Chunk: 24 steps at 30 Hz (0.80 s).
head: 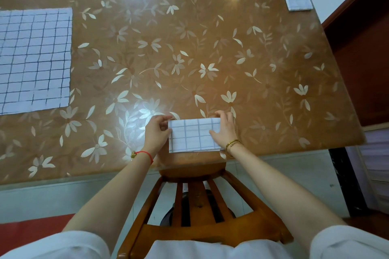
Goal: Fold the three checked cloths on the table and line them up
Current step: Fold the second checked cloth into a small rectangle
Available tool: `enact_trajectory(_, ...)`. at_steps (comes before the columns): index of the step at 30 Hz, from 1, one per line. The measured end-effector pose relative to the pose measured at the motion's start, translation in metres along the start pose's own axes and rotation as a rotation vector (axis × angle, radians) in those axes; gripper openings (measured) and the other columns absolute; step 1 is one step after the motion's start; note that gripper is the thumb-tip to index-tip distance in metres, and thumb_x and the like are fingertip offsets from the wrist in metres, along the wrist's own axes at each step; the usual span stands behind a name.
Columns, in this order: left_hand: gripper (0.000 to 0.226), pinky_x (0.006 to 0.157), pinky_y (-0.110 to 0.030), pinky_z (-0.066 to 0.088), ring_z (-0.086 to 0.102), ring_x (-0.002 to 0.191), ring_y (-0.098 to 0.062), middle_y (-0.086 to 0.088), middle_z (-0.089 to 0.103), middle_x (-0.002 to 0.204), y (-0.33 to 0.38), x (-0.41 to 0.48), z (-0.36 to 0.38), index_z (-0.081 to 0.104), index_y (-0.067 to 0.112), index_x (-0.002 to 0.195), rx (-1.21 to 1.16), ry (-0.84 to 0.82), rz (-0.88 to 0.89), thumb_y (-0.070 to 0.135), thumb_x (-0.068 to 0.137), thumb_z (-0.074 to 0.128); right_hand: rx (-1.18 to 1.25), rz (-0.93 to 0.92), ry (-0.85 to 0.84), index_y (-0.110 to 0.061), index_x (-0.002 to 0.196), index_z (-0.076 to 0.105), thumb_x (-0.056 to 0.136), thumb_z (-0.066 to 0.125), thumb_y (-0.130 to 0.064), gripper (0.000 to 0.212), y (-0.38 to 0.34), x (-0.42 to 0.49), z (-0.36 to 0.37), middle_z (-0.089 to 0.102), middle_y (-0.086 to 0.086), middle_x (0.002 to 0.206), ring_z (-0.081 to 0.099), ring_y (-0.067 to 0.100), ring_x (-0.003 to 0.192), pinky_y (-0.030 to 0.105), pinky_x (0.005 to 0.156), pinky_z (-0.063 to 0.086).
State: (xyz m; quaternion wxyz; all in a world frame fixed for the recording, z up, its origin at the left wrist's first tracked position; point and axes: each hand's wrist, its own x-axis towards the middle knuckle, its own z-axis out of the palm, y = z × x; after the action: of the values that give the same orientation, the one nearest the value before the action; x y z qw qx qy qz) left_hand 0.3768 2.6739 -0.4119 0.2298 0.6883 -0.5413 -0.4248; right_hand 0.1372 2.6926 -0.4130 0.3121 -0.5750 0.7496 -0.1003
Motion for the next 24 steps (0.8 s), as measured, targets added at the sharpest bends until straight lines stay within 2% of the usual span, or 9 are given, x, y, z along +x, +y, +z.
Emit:
enact_trajectory(3, 0.04, 0.085, -0.015, 0.039, 0.052, 0.106, -0.015, 0.001, 0.058, 0.118, -0.008, -0.005, 0.002, 0.067, 0.018, 0.119, 0.248, -0.021, 0.16, 0.002, 0.083, 0.064, -0.242, -0.139, 0.141, -0.019, 0.12, 0.051, 0.073, 0.062, -0.021, 0.049, -0.008, -0.006, 0.001, 0.042, 0.006, 0.117, 0.044, 0.024, 0.105, 0.037, 0.093, 0.042)
enact_trajectory(5, 0.037, 0.087, -0.024, 0.04, 0.047, 0.112, -0.02, 0.002, 0.057, 0.122, -0.012, -0.01, 0.003, 0.066, 0.016, 0.122, 0.349, -0.006, 0.199, 0.005, 0.087, 0.063, -0.346, -0.254, 0.159, -0.019, 0.118, 0.054, 0.073, 0.057, -0.023, 0.045, -0.017, -0.01, 0.002, 0.044, 0.005, 0.12, 0.044, 0.023, 0.105, 0.038, 0.09, 0.043)
enact_trajectory(7, 0.036, 0.087, -0.029, 0.045, 0.047, 0.114, -0.024, 0.0, 0.059, 0.122, -0.013, -0.013, 0.004, 0.066, 0.015, 0.121, 0.427, 0.027, 0.234, 0.004, 0.087, 0.061, -0.395, -0.392, 0.091, -0.019, 0.126, 0.054, 0.08, 0.053, -0.025, 0.047, -0.024, -0.012, 0.006, 0.047, 0.004, 0.132, 0.042, 0.025, 0.121, 0.043, 0.098, 0.042)
enact_trajectory(9, 0.037, 0.085, -0.039, 0.051, 0.05, 0.111, -0.03, -0.005, 0.063, 0.119, -0.014, -0.015, 0.004, 0.068, 0.012, 0.119, 0.505, 0.07, 0.269, 0.001, 0.084, 0.061, -0.4, -0.479, -0.029, -0.02, 0.14, 0.047, 0.089, 0.047, -0.027, 0.051, -0.032, -0.013, 0.013, 0.04, 0.001, 0.148, 0.03, 0.026, 0.139, 0.044, 0.114, 0.029)
enact_trajectory(11, 0.035, 0.077, -0.046, 0.055, 0.055, 0.104, -0.035, -0.009, 0.067, 0.115, -0.016, -0.014, 0.004, 0.069, 0.008, 0.115, 0.584, 0.125, 0.31, -0.003, 0.083, 0.063, -0.435, -0.488, -0.16, -0.023, 0.15, 0.032, 0.096, 0.039, -0.031, 0.054, -0.038, -0.014, 0.021, 0.025, -0.003, 0.158, 0.016, 0.025, 0.147, 0.043, 0.12, 0.014)
enact_trajectory(14, 0.034, 0.076, -0.044, 0.056, 0.058, 0.103, -0.036, -0.011, 0.068, 0.115, -0.013, -0.014, 0.002, 0.068, 0.007, 0.113, 0.645, 0.163, 0.376, -0.002, 0.081, 0.067, -0.497, -0.437, -0.259, -0.024, 0.154, 0.017, 0.1, 0.03, -0.036, 0.057, -0.045, -0.015, 0.029, 0.011, -0.006, 0.162, 0.008, 0.025, 0.149, 0.045, 0.121, 0.008)
enact_trajectory(16, 0.035, 0.077, -0.044, 0.055, 0.058, 0.106, -0.035, -0.009, 0.068, 0.117, -0.013, -0.012, 0.001, 0.068, 0.009, 0.115, 0.684, 0.142, 0.426, 0.004, 0.08, 0.071, -0.518, -0.406, -0.264, -0.023, 0.155, 0.014, 0.101, 0.028, -0.037, 0.058, -0.049, -0.018, 0.03, 0.009, -0.006, 0.163, 0.009, 0.025, 0.149, 0.045, 0.12, 0.008)
enact_trajectory(20, 0.043, 0.09, -0.045, 0.049, 0.053, 0.119, -0.031, -0.001, 0.065, 0.128, -0.024, -0.012, 0.002, 0.066, 0.012, 0.123, 0.791, 0.034, 0.441, 0.026, 0.084, 0.073, -0.566, -0.393, -0.234, -0.02, 0.155, 0.014, 0.102, 0.026, -0.04, 0.058, -0.055, -0.022, 0.031, 0.01, -0.005, 0.163, 0.015, 0.028, 0.146, 0.044, 0.118, 0.011)
enact_trajectory(24, 0.047, 0.094, -0.044, 0.046, 0.05, 0.123, -0.031, 0.003, 0.06, 0.136, -0.025, -0.013, 0.003, 0.062, 0.015, 0.129, 0.848, -0.019, 0.397, 0.029, 0.084, 0.072, -0.591, -0.412, -0.222, -0.021, 0.155, 0.013, 0.102, 0.024, -0.04, 0.058, -0.06, -0.022, 0.032, 0.008, -0.007, 0.163, 0.008, 0.028, 0.148, 0.047, 0.119, 0.006)
